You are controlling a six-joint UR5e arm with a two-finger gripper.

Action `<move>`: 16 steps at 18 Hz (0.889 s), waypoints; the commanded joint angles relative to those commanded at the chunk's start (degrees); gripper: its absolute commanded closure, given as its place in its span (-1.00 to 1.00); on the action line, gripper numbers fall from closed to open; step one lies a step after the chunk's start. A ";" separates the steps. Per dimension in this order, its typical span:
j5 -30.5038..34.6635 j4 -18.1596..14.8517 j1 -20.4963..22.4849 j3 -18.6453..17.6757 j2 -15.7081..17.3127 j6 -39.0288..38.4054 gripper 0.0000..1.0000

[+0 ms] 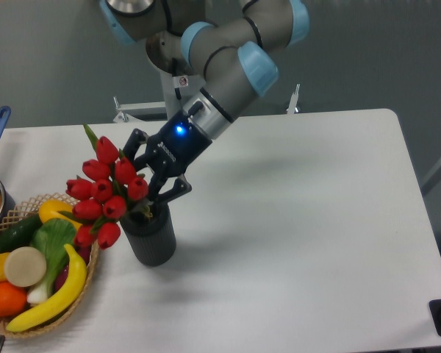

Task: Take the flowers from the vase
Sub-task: 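Lift the gripped tulips upward out of the black vase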

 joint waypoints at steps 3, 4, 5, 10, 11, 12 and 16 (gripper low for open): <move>-0.88 0.00 0.26 0.53 0.27 -1.58 0.05; -1.58 0.00 0.26 0.79 0.35 -2.29 0.05; -2.28 0.00 0.26 1.32 0.44 -2.90 0.05; -3.25 0.00 0.18 4.39 0.88 -7.29 0.05; -3.25 0.00 0.18 4.66 0.88 -7.74 0.05; -3.34 0.00 0.26 4.92 0.88 -7.74 0.05; -3.43 0.00 0.35 7.73 0.88 -11.33 0.04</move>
